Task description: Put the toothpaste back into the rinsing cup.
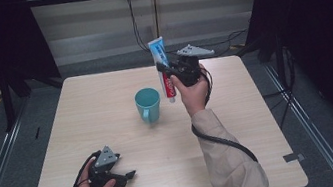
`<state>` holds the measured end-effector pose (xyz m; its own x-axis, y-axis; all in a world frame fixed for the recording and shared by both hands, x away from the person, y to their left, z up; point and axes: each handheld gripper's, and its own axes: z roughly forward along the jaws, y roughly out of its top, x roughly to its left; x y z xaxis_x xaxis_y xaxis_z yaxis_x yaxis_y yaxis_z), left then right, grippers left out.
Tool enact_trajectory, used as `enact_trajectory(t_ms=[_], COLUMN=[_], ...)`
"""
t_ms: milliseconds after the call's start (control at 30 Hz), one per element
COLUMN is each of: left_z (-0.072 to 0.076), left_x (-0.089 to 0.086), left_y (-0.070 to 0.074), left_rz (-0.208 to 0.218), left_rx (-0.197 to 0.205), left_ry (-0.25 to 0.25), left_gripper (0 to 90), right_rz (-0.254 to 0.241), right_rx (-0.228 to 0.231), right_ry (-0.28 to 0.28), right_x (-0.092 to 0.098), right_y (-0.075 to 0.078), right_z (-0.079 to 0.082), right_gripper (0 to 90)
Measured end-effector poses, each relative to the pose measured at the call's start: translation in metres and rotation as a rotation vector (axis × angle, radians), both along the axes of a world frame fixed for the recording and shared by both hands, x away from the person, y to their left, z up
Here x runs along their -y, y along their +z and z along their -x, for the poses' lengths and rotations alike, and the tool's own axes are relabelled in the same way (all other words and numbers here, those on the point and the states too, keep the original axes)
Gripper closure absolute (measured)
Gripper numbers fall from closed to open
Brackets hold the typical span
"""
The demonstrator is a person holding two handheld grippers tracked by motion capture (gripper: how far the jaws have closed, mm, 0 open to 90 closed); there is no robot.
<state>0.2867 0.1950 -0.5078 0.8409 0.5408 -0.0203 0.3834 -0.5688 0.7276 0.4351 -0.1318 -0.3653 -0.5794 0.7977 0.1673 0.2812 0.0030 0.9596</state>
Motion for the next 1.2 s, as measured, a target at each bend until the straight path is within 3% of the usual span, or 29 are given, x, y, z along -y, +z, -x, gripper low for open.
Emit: enact_trajectory(t_ms=[833, 1200], left_z=[0.001, 0.001], left_x=[0.000, 0.000], left_y=[0.000, 0.000], left_rz=[0.008, 0.009], left_rx=[-0.002, -0.004], left_ry=[0.000, -0.002], left_gripper=[15.3, 15.3], right_rz=[-0.006, -0.002], right_rx=[0.017, 0.014], right_ry=[0.022, 0.035], right_x=[-0.018, -0.032], right_y=[0.008, 0.005], right_z=[-0.007, -0.016], right_gripper=[73.3, 73.3])
